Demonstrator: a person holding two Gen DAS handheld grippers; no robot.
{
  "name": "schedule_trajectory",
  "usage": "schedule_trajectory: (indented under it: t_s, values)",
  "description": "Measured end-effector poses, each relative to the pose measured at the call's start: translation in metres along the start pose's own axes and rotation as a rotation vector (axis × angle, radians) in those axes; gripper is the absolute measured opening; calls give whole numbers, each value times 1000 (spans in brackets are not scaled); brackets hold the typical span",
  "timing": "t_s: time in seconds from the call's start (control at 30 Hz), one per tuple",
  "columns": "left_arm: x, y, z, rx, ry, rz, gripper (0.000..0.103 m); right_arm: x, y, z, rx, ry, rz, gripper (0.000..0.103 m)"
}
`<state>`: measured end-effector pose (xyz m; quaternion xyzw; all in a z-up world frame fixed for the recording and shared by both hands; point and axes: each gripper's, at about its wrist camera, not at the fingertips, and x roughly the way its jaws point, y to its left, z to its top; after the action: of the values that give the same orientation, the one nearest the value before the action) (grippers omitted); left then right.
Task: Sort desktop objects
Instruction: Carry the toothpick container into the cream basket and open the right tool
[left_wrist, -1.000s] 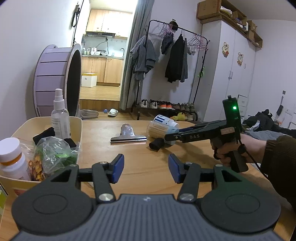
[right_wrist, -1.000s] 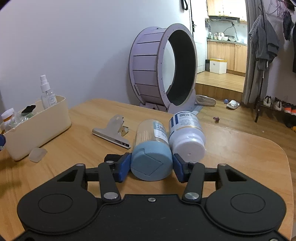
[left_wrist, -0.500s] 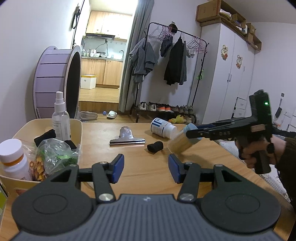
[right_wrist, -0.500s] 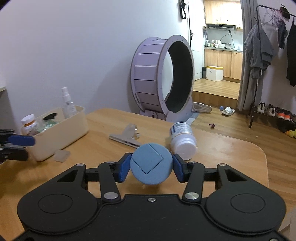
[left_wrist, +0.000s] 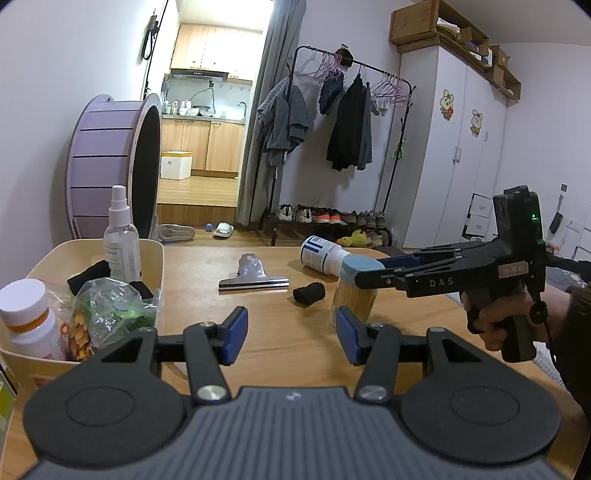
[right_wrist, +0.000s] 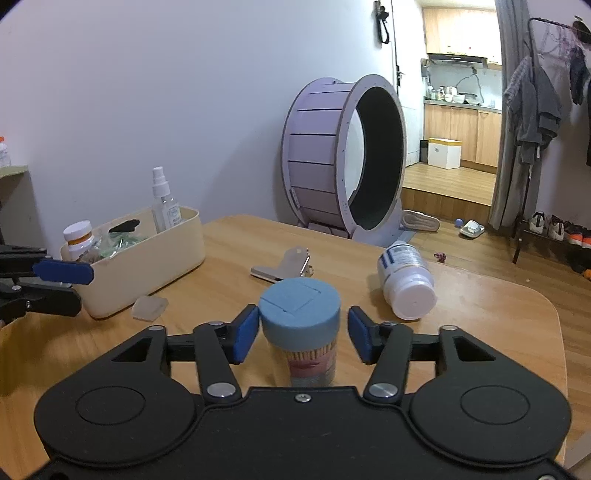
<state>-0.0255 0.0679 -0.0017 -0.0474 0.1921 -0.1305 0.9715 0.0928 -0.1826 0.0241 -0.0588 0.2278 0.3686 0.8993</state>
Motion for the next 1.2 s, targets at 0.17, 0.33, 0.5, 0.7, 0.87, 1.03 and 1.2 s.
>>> schedule_trajectory:
  t_s: [0.17, 0.33, 0.5, 0.7, 0.87, 1.03, 1.2]
  values:
    - [-2, -2, 0, 3, -2, 1, 52, 2, -2, -1, 16, -8, 4, 60]
    - [-8, 1, -1, -8, -9, 11, 52, 8, -1, -2, 22, 8, 22, 51]
    - [-21, 7, -2, -20, -28, 34, 52, 4, 2, 0, 29, -4, 29, 49]
    - [-44, 13, -8, -25, -47, 89, 52, -9, 19, 22, 25, -61, 84, 49]
    - [-67, 24, -9, -36, -74, 176, 52, -10, 50, 48, -4, -117, 163, 49]
    - [-81, 40, -10, -50, -79, 288, 60, 5, 83, 72, -32, -148, 242, 49]
    - [-92, 53, -11, -68, -101, 357, 66, 30, 112, 93, -52, -161, 316, 49]
